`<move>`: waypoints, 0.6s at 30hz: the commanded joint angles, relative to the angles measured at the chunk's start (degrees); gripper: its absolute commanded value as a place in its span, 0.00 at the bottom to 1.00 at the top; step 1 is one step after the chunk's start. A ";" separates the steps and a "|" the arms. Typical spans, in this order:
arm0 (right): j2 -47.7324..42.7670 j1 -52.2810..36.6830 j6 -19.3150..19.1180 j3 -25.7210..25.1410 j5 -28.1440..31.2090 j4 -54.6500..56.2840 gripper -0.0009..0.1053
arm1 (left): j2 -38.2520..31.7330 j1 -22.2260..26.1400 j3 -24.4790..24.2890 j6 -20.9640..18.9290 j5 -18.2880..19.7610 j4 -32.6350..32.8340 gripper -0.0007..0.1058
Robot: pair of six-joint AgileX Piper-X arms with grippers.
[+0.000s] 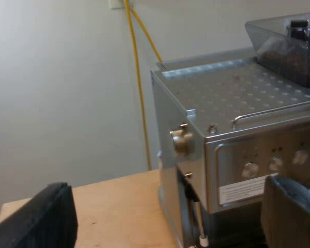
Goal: Pour the beans into the coffee machine
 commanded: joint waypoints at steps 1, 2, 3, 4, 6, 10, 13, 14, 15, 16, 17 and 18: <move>-3.24 -0.22 -0.65 1.83 -0.43 -0.11 0.59 | -0.81 -0.13 -0.31 -0.42 -1.49 0.60 0.72; -4.30 -0.22 -0.65 2.77 -0.43 -0.11 0.59 | -1.01 -0.13 -0.31 -0.42 -1.77 0.94 0.72; -5.65 -0.22 -0.65 4.27 -0.43 -0.11 0.59 | -1.19 -0.13 -0.31 -0.42 -1.91 1.04 0.72; -6.80 -0.22 -0.65 5.19 -0.43 -0.11 0.59 | -2.88 -0.13 -0.31 -0.42 -2.59 3.05 0.72; -8.71 -0.22 -0.65 7.05 -0.43 -0.11 0.59 | -3.99 -0.13 -0.31 -0.42 -2.59 3.72 0.72; -13.02 -0.22 -0.65 11.08 -0.43 0.00 0.59 | -7.18 -0.13 -0.31 -0.73 -2.59 6.39 0.72; -17.40 -0.22 0.11 14.59 -0.43 0.00 0.59 | -9.64 -0.13 -0.31 -0.73 -2.82 8.63 0.72; -19.03 -0.22 0.19 15.77 -0.43 0.00 0.59 | -10.76 -0.13 -0.31 -0.73 -2.88 9.64 0.72; -20.66 -0.22 0.16 16.89 -0.43 0.00 0.59 | -11.70 -0.13 -0.31 -0.73 -2.86 10.57 0.72; -21.45 -0.22 0.16 17.43 -0.43 0.00 0.59 | -12.44 -0.13 -0.31 -0.73 -2.86 11.06 0.72; -22.98 -0.22 0.16 18.49 -0.43 0.00 0.59 | -12.96 -0.13 -0.31 -0.54 -2.86 11.84 0.72; -24.23 -0.22 0.16 19.26 -0.43 0.00 0.59 | -13.78 -0.13 -0.31 -0.54 -2.86 12.81 0.72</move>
